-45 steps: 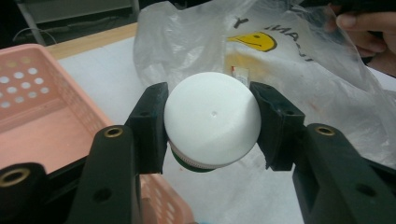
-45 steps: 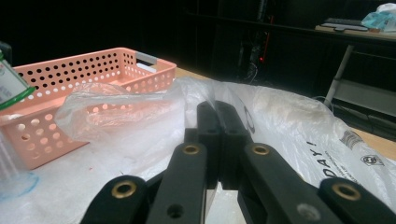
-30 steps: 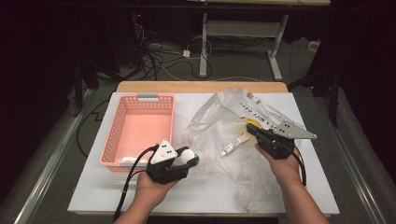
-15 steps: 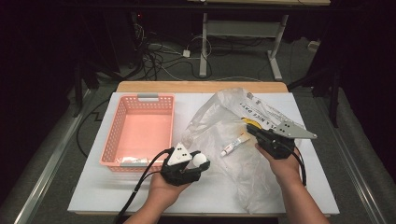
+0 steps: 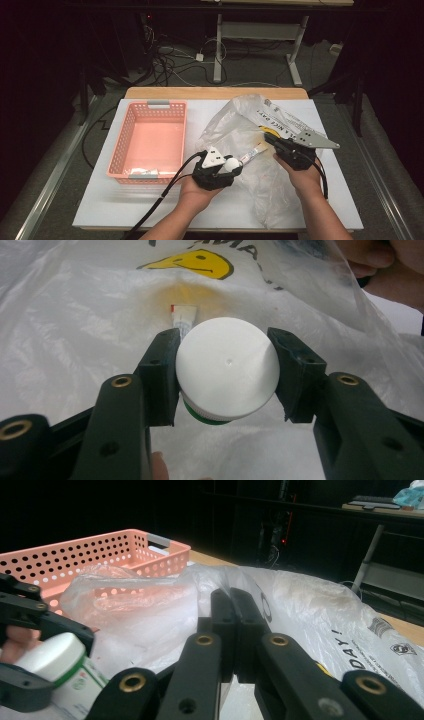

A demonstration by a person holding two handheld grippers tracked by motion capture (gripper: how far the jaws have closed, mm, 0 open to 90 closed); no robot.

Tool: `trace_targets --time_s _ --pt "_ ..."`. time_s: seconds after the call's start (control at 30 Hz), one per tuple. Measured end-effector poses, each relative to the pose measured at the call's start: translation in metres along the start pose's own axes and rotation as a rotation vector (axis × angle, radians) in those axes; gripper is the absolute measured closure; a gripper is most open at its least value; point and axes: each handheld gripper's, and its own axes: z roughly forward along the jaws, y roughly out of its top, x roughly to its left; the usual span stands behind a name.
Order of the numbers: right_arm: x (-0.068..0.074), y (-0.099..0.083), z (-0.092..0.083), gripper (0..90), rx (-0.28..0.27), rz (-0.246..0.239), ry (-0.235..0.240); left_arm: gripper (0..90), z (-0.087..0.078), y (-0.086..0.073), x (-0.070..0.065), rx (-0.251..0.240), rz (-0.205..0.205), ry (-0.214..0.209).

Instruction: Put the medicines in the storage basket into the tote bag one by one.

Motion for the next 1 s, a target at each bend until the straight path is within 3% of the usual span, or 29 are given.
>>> trace_targets --time_s 0.43,0.7,1.0 --pt "0.0 0.001 -0.001 90.0 -0.009 0.001 0.0 48.9 0.047 0.017 -0.005 0.013 0.023 -0.002" --pt "-0.001 0.002 -0.002 90.0 -0.021 0.012 -0.001 48.9 0.079 0.023 -0.006 -0.004 0.031 0.002" --pt "-0.002 0.002 -0.003 90.0 -0.023 0.013 -0.001 48.8 0.107 0.024 -0.005 0.017 0.012 0.026"
